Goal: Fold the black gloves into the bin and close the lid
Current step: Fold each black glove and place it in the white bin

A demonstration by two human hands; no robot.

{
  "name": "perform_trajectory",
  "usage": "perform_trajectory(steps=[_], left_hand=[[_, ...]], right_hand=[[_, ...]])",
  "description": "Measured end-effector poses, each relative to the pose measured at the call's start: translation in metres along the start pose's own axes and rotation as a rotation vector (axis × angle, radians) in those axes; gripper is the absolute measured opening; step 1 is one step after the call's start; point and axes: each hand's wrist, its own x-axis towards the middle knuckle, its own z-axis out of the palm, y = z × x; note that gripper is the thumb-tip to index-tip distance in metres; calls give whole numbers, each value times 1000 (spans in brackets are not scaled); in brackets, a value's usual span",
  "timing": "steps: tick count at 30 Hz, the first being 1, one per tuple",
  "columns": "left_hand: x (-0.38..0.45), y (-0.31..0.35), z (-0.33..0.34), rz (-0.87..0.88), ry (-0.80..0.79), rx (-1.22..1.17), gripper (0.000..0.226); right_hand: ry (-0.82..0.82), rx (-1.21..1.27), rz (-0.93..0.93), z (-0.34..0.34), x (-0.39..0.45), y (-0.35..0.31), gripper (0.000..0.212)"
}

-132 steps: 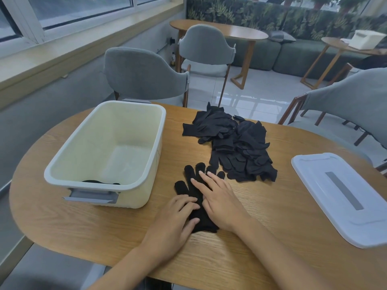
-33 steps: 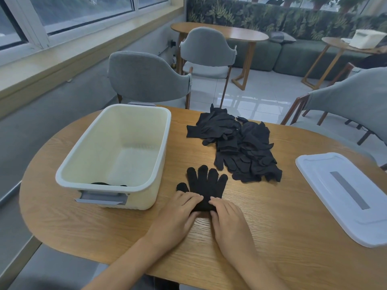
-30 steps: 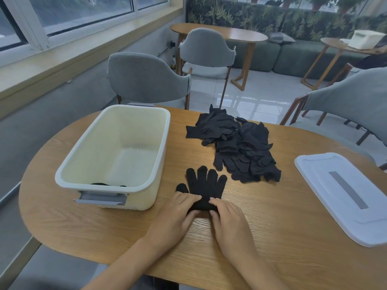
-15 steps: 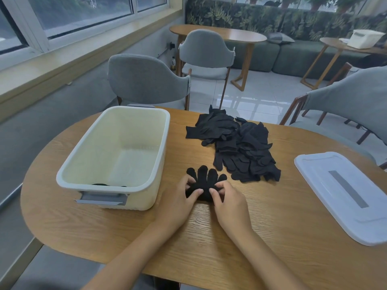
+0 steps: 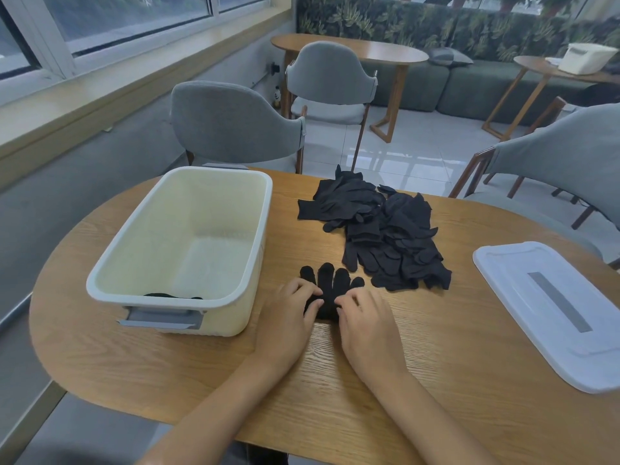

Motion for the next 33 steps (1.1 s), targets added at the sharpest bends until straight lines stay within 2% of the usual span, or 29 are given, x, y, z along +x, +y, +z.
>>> perform_trajectory(steps=[3, 6, 8, 12, 16, 22, 27, 33], left_hand=[[-1, -3, 3, 29, 14, 32, 14], [-2, -5, 5, 76, 28, 66, 16], [-1, -6, 6, 145, 53, 123, 16], [-4, -9, 3, 278, 60, 232, 27], [-16, -17, -2, 336, -58, 293, 53], [-27, -20, -9, 467, -3, 260, 39], [-23, -17, -10, 330, -53, 170, 32], [-9, -10, -15, 156, -166, 72, 26]], right_hand=[[-80, -46, -119, 5, -12, 2, 30], [-134, -96, -129, 13, -16, 3, 48], [-132, -109, -145, 17, -12, 3, 52], [-85, -68, -152, 15, -5, 2, 45], [-80, 48, -79, 8, -14, 0, 40], [-69, 190, 41, -3, -33, -8, 39], [-119, 297, 123, -6, -34, -4, 44], [-142, 330, 226, -8, -17, 1, 26]])
